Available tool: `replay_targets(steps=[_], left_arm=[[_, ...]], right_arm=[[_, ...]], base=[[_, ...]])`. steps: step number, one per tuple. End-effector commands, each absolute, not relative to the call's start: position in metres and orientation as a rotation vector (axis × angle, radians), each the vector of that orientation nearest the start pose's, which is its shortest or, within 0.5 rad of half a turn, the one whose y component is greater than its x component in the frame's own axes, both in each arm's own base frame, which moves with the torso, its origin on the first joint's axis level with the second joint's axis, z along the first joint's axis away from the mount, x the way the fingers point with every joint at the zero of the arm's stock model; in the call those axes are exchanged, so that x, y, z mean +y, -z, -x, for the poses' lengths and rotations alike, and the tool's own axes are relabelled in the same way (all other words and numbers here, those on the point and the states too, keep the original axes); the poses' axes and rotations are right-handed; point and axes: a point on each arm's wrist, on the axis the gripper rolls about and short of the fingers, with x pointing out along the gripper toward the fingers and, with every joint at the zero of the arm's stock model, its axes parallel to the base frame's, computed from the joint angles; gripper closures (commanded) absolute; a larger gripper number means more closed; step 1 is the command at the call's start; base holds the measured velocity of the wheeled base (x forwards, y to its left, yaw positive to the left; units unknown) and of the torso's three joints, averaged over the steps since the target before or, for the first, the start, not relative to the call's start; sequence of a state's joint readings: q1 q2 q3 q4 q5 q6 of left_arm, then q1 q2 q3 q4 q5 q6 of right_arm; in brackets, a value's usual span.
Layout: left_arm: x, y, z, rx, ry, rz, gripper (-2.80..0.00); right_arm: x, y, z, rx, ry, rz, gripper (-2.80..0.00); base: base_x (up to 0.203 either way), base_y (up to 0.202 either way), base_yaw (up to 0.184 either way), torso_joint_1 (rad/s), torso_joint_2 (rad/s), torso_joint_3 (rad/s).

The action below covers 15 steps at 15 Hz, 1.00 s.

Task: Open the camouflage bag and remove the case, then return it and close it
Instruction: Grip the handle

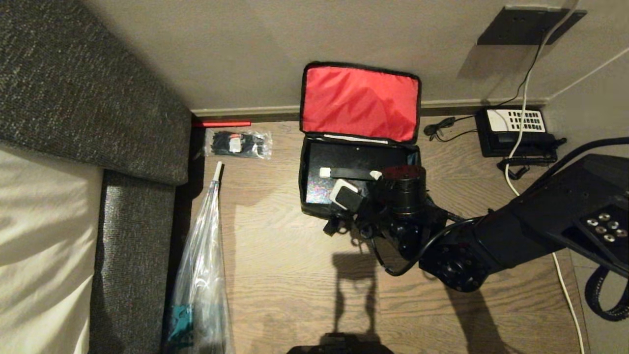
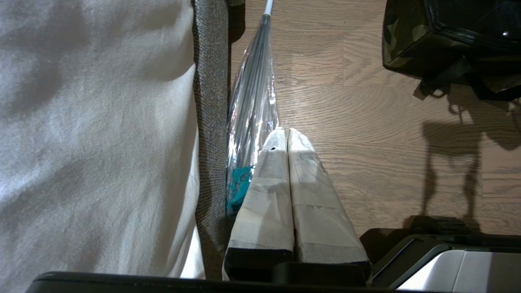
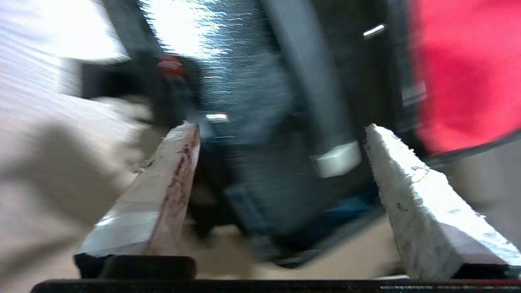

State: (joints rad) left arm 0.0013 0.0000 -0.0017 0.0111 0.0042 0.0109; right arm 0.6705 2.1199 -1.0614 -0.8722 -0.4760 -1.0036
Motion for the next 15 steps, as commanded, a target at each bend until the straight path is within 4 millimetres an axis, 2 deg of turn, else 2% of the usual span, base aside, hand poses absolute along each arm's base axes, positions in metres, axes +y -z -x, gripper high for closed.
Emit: replay_targets(steps=[1,3,7,11,15], left_arm=[[0.0,-0.075,0.023,0.009,-0.006,-0.011,0.0],[0.0,-0.075,0.023,0.009,-0.006,-0.011,0.0],[0.0,-0.075,0.023,0.009,-0.006,-0.011,0.0],[0.0,-0.075,0.023,0.009,-0.006,-0.011,0.0],[0.0,-0.075,0.023,0.009,-0.006,-0.011,0.0]], right_arm=[[0.246,-0.121,-0.329,-0.01,-0.174,1.284,-2.8],[0.251,-0.117,-0.338,0.019,-0.037,1.376,-2.8],[0.263,-0.102,-0.355,0.052,0.07,1.346,-2.8],[0.276,-0.088,-0.365,0.07,0.096,1.28,-2.8],[0.278,-0.078,-0.368,0.055,0.112,1.259,-2.8]], base=[[0.0,0.0,0.0,0.0,0.0,0.0],[0.0,0.0,0.0,0.0,0.0,0.0],[0.0,0.0,0.0,0.0,0.0,0.0],[0.0,0.0,0.0,0.0,0.0,0.0],[0.0,0.0,0.0,0.0,0.0,0.0]])
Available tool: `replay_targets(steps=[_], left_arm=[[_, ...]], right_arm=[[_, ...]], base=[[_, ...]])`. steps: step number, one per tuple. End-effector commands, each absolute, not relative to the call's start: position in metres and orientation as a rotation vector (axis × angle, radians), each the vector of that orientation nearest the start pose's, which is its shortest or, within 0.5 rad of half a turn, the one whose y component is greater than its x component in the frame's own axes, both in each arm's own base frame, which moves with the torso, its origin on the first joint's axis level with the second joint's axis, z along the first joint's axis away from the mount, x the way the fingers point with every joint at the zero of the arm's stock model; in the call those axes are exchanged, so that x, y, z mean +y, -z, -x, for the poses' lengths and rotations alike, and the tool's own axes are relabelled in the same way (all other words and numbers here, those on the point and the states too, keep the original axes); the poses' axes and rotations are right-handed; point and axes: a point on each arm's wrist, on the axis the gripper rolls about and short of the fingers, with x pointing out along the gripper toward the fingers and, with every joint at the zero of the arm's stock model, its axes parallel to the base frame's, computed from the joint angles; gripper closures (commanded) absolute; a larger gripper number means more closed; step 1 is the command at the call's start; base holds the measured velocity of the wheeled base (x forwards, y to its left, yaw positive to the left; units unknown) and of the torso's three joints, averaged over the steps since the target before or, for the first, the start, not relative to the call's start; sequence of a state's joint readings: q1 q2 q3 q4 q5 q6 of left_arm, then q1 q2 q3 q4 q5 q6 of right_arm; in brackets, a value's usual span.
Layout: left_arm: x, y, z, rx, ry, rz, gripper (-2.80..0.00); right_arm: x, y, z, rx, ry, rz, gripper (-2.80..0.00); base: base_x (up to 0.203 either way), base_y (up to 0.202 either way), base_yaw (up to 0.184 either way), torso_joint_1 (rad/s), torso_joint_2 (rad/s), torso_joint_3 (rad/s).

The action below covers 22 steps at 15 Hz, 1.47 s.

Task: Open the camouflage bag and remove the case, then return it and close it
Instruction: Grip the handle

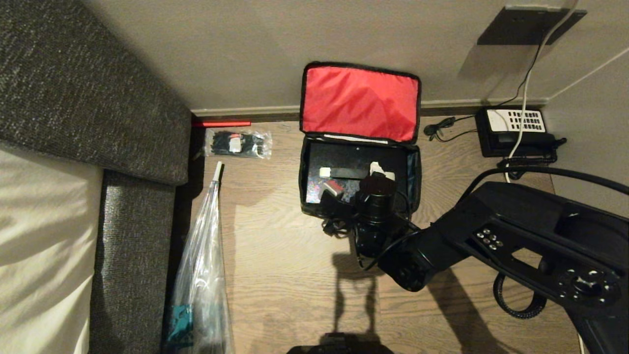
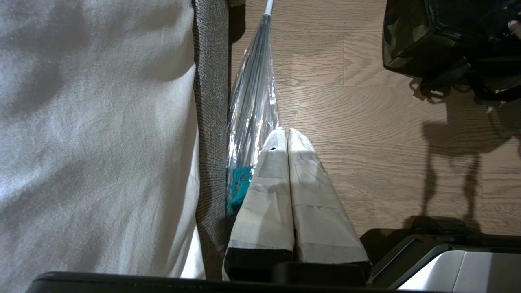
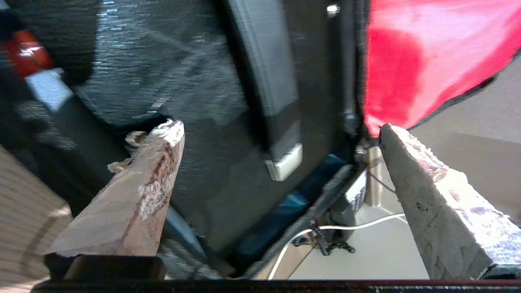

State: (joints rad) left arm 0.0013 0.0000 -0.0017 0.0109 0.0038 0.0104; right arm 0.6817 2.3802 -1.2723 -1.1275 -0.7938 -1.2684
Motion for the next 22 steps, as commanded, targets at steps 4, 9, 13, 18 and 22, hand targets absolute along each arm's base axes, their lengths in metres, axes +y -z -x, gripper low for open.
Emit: replay_targets(steps=[4,9,13,18,22], left_arm=[[0.0,-0.075,0.023,0.009,-0.006,-0.011,0.0],[0.0,-0.075,0.023,0.009,-0.006,-0.011,0.0],[0.0,-0.075,0.023,0.009,-0.006,-0.011,0.0],[0.0,-0.075,0.023,0.009,-0.006,-0.011,0.0],[0.0,-0.075,0.023,0.009,-0.006,-0.011,0.0]], right_arm=[[0.276,-0.089,-0.367,0.028,0.137,1.275,-2.8],[0.261,-0.101,-0.382,0.039,0.2,1.366,-2.8],[0.262,-0.095,-0.391,0.033,0.221,1.355,-2.8],[0.259,-0.09,-0.416,-0.009,0.3,1.299,-2.8],[0.259,-0.089,-0.429,-0.048,0.353,1.242,-2.8]], base=[[0.0,0.0,0.0,0.0,0.0,0.0],[0.0,0.0,0.0,0.0,0.0,0.0],[0.0,0.0,0.0,0.0,0.0,0.0],[0.0,0.0,0.0,0.0,0.0,0.0],[0.0,0.0,0.0,0.0,0.0,0.0]])
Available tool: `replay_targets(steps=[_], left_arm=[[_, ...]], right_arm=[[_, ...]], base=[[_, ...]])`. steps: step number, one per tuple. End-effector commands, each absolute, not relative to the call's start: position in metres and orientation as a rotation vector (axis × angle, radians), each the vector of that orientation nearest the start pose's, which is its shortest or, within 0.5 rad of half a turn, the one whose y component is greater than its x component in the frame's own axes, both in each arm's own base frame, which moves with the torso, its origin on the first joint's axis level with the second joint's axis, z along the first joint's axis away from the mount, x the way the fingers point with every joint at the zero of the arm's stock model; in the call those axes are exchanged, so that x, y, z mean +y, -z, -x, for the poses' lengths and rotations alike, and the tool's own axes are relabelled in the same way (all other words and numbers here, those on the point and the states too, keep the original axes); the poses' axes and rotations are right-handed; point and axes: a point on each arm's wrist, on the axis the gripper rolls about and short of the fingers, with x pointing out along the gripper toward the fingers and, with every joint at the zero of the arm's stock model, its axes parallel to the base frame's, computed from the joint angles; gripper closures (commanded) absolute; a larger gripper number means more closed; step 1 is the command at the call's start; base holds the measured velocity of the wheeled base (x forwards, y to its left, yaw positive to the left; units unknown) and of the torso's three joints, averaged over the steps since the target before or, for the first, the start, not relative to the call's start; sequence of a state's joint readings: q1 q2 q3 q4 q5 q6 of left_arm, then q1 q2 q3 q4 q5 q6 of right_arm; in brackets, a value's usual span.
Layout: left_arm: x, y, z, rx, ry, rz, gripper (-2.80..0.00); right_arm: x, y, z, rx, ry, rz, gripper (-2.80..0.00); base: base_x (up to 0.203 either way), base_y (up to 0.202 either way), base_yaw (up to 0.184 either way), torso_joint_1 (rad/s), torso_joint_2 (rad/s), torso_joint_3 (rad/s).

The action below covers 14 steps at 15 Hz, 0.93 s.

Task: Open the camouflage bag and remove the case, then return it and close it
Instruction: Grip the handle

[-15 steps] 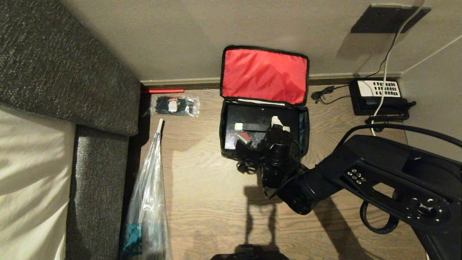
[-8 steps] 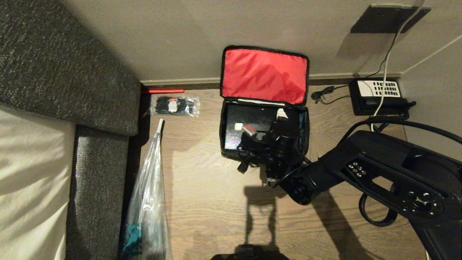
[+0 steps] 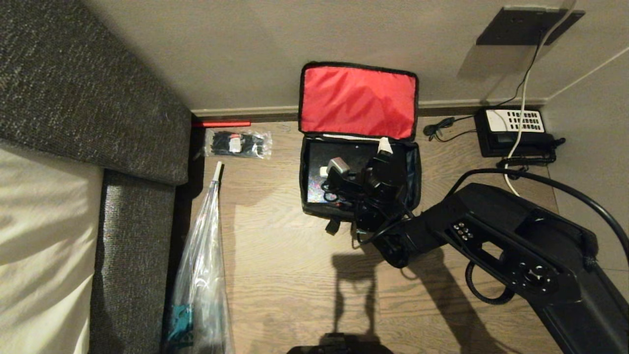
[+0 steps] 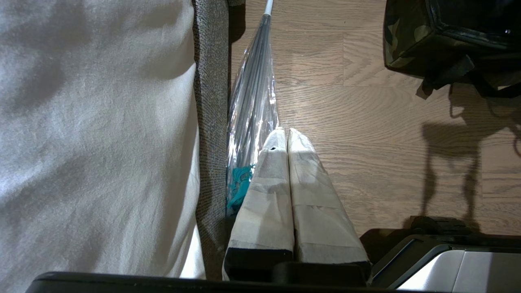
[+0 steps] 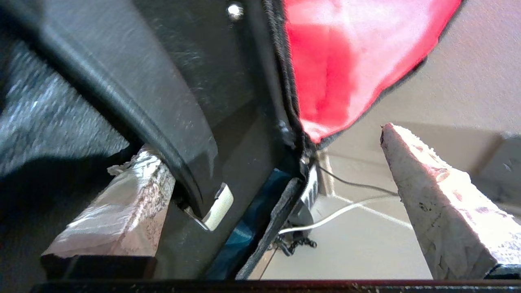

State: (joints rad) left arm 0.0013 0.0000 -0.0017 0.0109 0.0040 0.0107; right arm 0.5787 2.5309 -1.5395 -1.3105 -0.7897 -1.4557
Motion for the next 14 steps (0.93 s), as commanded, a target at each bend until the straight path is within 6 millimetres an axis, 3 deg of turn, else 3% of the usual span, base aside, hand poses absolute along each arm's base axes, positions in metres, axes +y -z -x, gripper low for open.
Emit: replay_targets(steps=[1,3,6,9,14], left_arm=[[0.0,-0.075,0.023,0.009,-0.006,-0.011,0.0],[0.0,-0.075,0.023,0.009,-0.006,-0.011,0.0],[0.0,-0.075,0.023,0.009,-0.006,-0.011,0.0],[0.0,-0.075,0.023,0.008,-0.006,-0.011,0.0],[0.0,-0.075,0.023,0.009,-0.006,-0.011,0.0]], right_arm=[[0.259,-0.091,-0.431,-0.061,0.367,1.226,-2.8],[0.259,-0.09,-0.436,-0.071,0.385,1.221,-2.8],[0.262,-0.07,-0.439,-0.074,0.382,1.215,-2.8],[0.267,-0.072,-0.45,-0.118,0.419,1.206,-2.8],[0.258,-0.043,-0.461,-0.077,0.389,1.267,-2.8]], base=[[0.0,0.0,0.0,0.0,0.0,0.0],[0.0,0.0,0.0,0.0,0.0,0.0],[0.0,0.0,0.0,0.0,0.0,0.0],[0.0,0.0,0.0,0.0,0.0,0.0],[0.0,0.0,0.0,0.0,0.0,0.0]])
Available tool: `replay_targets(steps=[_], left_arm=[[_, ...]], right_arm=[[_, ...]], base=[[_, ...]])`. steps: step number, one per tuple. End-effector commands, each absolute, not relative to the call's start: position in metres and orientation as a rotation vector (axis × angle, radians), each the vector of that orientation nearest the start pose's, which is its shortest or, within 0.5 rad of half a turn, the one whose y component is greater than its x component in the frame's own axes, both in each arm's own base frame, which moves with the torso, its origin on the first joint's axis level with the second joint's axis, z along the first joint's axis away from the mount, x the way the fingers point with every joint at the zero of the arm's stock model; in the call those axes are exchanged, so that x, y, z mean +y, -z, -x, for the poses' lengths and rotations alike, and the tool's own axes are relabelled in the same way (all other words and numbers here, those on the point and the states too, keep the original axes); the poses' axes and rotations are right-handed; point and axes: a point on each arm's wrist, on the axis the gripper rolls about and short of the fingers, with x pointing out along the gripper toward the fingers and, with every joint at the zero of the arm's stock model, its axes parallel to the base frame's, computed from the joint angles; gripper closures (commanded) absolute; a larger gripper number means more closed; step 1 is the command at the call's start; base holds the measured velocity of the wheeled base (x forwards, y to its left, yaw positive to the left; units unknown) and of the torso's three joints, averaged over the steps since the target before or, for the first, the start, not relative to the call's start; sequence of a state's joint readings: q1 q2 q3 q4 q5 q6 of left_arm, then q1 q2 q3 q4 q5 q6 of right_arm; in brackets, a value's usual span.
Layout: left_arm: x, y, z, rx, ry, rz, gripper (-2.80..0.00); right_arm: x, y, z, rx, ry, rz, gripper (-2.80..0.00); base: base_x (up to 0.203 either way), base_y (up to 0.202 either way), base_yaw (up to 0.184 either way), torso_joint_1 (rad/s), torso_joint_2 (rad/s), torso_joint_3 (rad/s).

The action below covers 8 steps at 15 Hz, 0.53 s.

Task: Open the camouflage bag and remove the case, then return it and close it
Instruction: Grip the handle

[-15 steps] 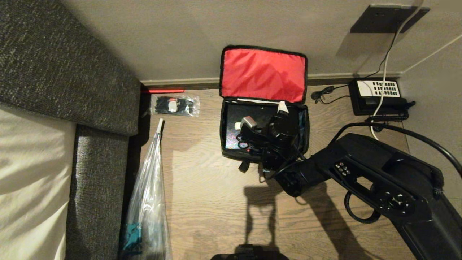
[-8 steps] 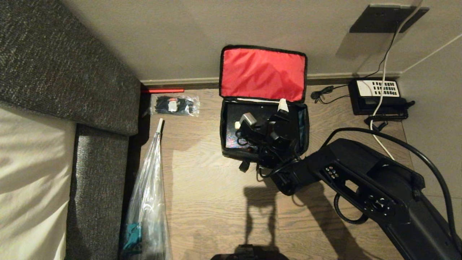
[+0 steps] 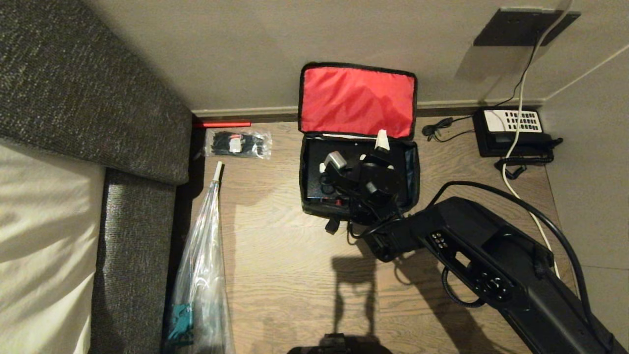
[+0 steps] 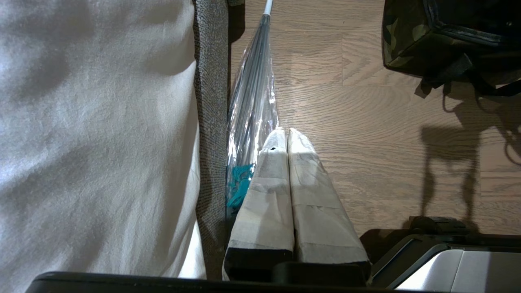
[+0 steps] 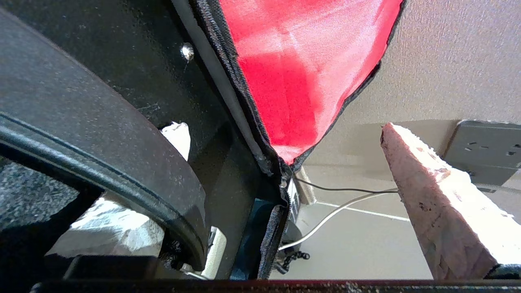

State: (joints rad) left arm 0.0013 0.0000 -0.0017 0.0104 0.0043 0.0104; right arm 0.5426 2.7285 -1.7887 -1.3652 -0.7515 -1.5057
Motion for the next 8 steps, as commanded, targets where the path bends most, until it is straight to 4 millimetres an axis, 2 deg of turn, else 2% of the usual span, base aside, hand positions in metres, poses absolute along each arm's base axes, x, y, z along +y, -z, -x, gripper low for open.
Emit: replay_targets(steps=[1,8], left_arm=[[0.0001,-0.0748,0.0229,0.009,-0.006,-0.011,0.0],[0.0001,-0.0748,0.0229,0.009,-0.006,-0.011,0.0]], right_arm=[[0.2584,-0.0392,-0.4613,-0.072,0.386,1.273,0.0],[0.259,-0.0372,-0.4621,-0.082,0.394,1.261,0.0]], base=[[0.0,0.0,0.0,0.0,0.0,0.0],[0.0,0.0,0.0,0.0,0.0,0.0]])
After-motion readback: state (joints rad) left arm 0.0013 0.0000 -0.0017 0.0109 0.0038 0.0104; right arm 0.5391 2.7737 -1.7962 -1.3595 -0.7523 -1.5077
